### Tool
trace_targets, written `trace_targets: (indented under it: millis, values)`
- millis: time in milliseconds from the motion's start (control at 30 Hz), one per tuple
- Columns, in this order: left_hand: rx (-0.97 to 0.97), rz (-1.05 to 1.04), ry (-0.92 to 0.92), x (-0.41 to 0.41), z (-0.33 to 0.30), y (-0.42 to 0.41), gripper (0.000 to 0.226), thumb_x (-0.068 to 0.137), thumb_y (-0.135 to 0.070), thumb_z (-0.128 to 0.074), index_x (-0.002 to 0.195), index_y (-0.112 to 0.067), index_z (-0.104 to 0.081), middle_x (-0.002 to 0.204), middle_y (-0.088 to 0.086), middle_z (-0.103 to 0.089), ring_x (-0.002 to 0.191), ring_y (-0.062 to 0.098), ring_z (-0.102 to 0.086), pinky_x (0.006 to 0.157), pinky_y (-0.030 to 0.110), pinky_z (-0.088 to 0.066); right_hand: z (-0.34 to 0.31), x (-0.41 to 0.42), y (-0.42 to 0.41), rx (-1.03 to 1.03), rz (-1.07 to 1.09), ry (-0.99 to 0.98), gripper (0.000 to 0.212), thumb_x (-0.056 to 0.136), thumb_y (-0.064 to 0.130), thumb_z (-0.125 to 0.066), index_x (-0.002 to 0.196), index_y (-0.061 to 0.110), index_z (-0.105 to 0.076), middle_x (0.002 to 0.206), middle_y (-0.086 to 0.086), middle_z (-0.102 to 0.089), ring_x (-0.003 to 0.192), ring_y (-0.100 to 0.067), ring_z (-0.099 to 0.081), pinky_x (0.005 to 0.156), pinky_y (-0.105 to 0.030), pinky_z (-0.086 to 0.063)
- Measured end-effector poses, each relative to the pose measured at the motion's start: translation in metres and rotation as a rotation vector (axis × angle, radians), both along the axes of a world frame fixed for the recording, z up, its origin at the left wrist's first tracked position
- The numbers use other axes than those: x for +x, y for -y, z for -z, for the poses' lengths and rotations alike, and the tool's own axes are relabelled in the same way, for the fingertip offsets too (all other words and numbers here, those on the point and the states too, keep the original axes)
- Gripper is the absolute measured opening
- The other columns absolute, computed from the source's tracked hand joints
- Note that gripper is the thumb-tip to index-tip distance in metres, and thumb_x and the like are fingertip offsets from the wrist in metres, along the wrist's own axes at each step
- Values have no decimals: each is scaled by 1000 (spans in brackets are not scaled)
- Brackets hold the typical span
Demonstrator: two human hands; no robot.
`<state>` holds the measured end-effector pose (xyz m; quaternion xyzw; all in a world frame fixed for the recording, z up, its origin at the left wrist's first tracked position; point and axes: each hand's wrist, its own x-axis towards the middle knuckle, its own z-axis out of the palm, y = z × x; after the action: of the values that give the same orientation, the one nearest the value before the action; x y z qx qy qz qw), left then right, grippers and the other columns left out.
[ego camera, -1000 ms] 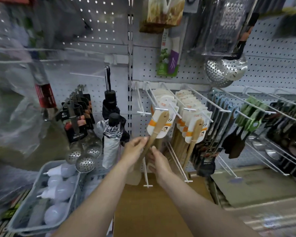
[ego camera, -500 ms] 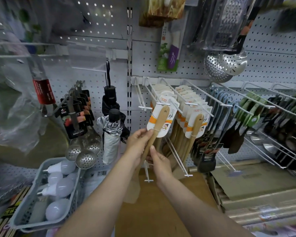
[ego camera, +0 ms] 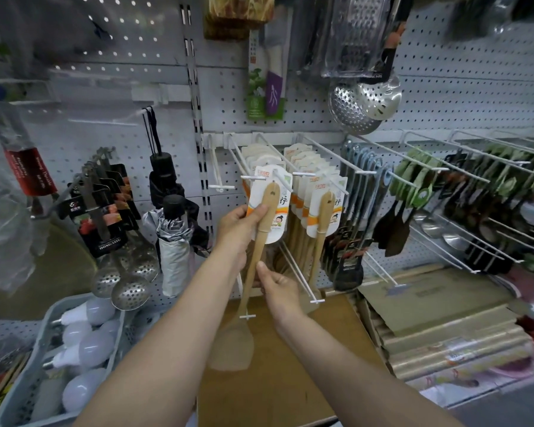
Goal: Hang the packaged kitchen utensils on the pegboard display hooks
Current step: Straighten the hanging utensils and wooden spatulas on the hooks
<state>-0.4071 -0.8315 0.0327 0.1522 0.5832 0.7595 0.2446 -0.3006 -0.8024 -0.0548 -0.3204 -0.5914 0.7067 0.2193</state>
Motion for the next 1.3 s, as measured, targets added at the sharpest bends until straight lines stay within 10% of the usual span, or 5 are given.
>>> trace_targets:
  millis: [333, 533, 833, 1033, 1300]
  values:
    - [-12, -10, 9, -10, -7, 9, 17, 85, -21, -80, 90, -7, -72, 92, 14, -78, 88, 33, -74, 84, 50, -61, -9, -8, 27, 1, -78, -15, 45, 100, 45, -58, 92, 8, -80, 90, -3, -79, 94, -13, -73, 93, -26, -49]
    - [-42, 12, -36, -6, -2, 5, 18, 89, -23, -77, 81, -11, -65, 83, 5, -77, 66, 14, -70, 51, 22, -53, -5, 8, 17, -21, -18, 5, 43, 99, 48, -58, 85, 12, -78, 81, 1, -76, 83, -10, -69, 80, -22, -47]
    - [-80, 28, -91, 4, 0, -2, 10, 89, -22, -75, 83, -19, -70, 97, 5, -77, 85, 16, -71, 69, 26, -53, 1, 22, -10, 37, 97, 92, 36, 99, 46, -58, 92, 17, -78, 82, 7, -76, 79, -4, -66, 69, -20, -44]
    - [-128, -36, -172, 2, -2, -4, 20, 91, -35, -73, 103, -19, -72, 104, -2, -76, 101, 19, -69, 92, 38, -55, -14, 9, -30, -22, 147, 114, 34, 104, 47, -48, 109, 24, -72, 107, 3, -73, 108, -20, -64, 95, -38, -49]
    - [-81, -96, -123, 9, -45, -10, 28, 106, -49, -38, 120, -35, -56, 98, -11, -61, 80, 0, -51, 63, 24, -40, -100, -14, -62, 286, 175, -141, 45, 106, 46, -39, 147, 29, -50, 148, 9, -50, 140, -17, -43, 119, -41, -32]
